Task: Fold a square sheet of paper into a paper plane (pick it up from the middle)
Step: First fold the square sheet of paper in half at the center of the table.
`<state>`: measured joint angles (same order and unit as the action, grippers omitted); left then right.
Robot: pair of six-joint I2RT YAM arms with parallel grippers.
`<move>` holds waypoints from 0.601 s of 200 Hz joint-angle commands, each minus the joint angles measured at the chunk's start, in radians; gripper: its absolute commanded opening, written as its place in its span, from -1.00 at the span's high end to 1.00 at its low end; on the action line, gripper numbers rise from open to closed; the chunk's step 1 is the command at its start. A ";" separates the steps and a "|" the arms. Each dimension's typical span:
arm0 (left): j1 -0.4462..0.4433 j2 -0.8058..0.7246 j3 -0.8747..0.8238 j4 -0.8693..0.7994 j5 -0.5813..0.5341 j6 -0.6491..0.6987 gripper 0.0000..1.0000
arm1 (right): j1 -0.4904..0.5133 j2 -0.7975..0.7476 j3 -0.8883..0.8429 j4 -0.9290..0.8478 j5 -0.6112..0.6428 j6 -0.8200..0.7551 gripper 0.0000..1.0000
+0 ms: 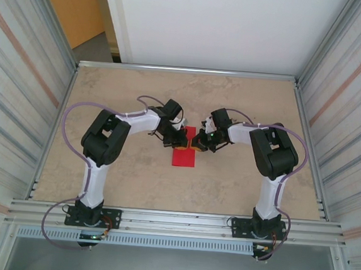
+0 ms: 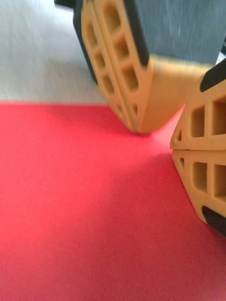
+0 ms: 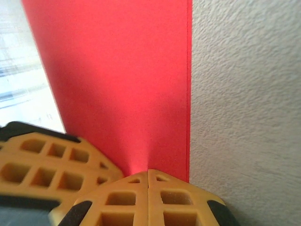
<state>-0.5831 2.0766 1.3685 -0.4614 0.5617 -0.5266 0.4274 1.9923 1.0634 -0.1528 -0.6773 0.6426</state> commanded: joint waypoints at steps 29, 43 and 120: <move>0.072 0.005 -0.081 0.007 0.016 0.109 0.99 | 0.002 0.190 -0.062 -0.281 0.324 0.000 0.99; 0.103 -0.013 -0.090 -0.013 0.011 0.135 0.99 | -0.002 0.189 -0.066 -0.286 0.328 0.002 1.00; 0.175 -0.190 -0.132 0.054 0.085 0.097 0.97 | -0.006 0.183 -0.060 -0.295 0.329 -0.012 1.00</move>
<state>-0.3717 1.9766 1.2430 -0.4545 0.5907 -0.4076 0.4252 2.0071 1.0935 -0.2058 -0.6785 0.6422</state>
